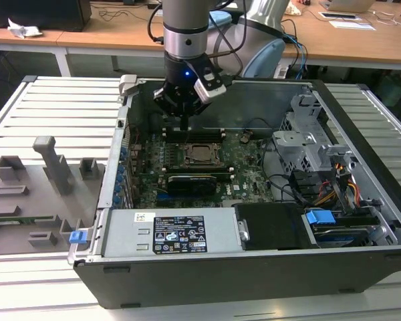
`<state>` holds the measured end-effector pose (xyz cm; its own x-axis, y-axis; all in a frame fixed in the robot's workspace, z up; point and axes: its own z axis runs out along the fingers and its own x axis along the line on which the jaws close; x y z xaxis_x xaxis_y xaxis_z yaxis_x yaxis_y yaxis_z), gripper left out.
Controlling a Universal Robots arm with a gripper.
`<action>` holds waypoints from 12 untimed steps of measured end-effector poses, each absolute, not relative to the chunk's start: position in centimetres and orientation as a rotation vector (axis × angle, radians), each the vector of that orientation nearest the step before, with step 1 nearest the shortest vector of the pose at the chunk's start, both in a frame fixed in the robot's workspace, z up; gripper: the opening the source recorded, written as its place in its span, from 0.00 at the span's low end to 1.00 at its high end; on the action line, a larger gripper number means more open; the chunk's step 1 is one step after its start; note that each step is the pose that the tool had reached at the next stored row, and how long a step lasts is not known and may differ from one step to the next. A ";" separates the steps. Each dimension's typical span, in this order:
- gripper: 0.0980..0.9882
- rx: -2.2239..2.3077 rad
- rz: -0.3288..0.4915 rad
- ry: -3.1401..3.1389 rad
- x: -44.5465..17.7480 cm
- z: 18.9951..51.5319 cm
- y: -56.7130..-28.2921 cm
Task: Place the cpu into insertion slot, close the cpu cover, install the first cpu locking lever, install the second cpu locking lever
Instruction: 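Install the first cpu locking lever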
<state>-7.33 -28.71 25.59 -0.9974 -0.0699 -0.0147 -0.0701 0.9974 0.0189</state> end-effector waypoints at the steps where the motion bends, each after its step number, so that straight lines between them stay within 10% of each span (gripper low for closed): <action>1: 0.01 -0.110 0.030 3.125 -7.2 25.6 -28.7; 12: 0.01 -0.106 0.094 3.121 -6.5 25.0 -29.2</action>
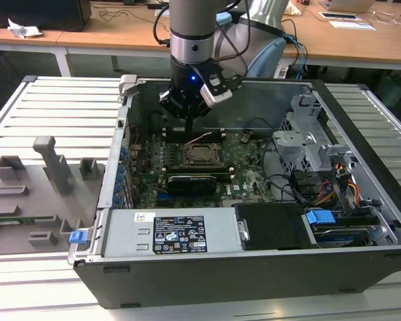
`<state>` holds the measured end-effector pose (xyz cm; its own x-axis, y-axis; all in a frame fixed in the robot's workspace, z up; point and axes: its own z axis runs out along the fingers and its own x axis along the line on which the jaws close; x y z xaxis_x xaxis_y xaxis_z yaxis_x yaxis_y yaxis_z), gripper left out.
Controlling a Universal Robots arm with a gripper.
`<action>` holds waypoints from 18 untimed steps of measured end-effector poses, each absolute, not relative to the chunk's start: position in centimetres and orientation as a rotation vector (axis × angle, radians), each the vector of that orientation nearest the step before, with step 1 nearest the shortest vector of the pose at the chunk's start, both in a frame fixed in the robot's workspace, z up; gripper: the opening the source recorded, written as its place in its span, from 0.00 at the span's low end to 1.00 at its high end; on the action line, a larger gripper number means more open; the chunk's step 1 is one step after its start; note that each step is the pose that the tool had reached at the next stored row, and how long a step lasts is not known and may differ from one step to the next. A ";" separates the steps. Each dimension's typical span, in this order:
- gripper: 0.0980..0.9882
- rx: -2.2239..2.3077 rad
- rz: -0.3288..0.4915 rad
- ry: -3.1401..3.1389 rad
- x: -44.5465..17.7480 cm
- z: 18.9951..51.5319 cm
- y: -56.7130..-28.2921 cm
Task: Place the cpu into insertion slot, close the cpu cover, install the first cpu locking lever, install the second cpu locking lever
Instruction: 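Install the first cpu locking lever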
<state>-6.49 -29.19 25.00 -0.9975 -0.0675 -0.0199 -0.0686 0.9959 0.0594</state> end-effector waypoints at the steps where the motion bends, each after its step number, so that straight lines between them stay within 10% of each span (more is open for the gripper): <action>1: 0.01 -0.106 0.101 3.120 -6.5 25.0 -29.3; 18: 0.01 -0.105 0.147 3.117 -6.1 24.4 -29.6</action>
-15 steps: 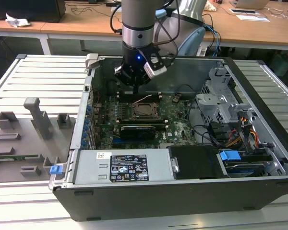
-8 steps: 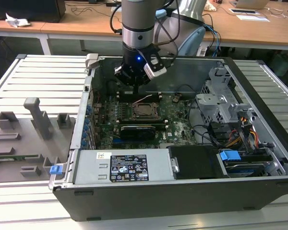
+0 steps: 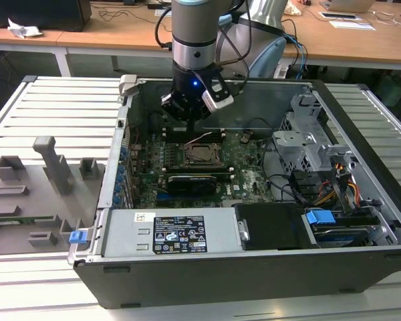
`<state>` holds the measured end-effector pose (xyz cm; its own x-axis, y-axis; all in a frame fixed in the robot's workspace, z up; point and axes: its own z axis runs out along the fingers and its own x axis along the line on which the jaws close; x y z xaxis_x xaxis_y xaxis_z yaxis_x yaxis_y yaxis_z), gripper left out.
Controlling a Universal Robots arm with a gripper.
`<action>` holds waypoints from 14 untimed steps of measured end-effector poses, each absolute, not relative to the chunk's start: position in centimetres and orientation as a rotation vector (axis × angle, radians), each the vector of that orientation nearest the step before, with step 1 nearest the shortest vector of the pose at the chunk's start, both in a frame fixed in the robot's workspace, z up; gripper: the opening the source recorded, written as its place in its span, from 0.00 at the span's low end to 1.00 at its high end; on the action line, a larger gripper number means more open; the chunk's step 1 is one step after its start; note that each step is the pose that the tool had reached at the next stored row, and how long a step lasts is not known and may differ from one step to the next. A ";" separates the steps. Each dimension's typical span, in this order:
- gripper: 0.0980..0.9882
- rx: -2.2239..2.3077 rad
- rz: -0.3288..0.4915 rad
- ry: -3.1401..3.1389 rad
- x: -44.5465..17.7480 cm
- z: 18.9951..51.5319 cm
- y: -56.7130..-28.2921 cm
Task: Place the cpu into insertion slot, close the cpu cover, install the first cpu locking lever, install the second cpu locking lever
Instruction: 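Install the first cpu locking lever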
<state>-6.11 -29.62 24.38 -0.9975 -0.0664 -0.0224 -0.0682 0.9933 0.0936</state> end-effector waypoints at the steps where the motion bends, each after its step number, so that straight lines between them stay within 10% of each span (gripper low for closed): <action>1: 0.01 -0.105 0.147 3.117 -6.1 24.4 -29.6; 14: 0.01 -0.105 0.148 3.117 -5.9 23.9 -29.6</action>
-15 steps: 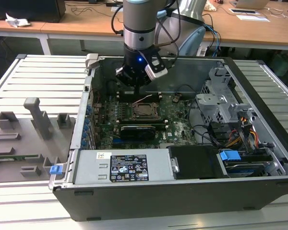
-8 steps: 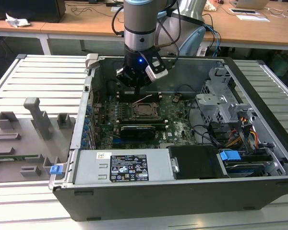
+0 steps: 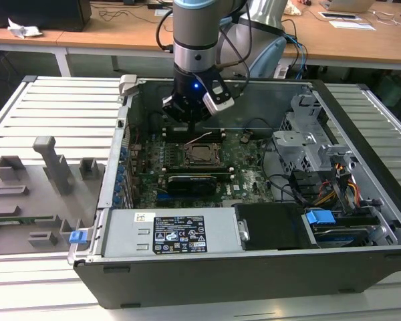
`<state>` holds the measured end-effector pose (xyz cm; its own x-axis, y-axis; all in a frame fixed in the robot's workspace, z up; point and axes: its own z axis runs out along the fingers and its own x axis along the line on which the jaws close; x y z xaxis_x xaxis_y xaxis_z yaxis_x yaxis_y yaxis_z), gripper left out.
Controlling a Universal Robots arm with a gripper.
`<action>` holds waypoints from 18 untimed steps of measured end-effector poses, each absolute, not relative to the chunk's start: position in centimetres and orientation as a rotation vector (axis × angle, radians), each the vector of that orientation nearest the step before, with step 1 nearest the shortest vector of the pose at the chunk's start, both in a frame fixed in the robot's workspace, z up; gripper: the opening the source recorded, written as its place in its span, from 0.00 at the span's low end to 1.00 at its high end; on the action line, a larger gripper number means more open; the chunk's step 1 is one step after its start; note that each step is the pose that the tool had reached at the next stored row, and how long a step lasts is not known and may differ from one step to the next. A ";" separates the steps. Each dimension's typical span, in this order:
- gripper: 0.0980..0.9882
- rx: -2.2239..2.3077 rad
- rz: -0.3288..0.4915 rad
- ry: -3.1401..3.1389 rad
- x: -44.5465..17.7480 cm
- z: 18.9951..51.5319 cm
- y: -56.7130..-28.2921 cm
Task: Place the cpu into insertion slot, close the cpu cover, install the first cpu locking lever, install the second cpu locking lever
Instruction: 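Install the first cpu locking lever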
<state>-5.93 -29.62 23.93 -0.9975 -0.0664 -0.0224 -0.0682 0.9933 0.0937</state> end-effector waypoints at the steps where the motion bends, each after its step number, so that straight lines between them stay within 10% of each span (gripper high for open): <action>1: 0.01 -0.105 0.147 3.117 -5.9 23.9 -29.6; 18: 0.01 -0.104 0.151 3.117 -5.0 23.4 -29.6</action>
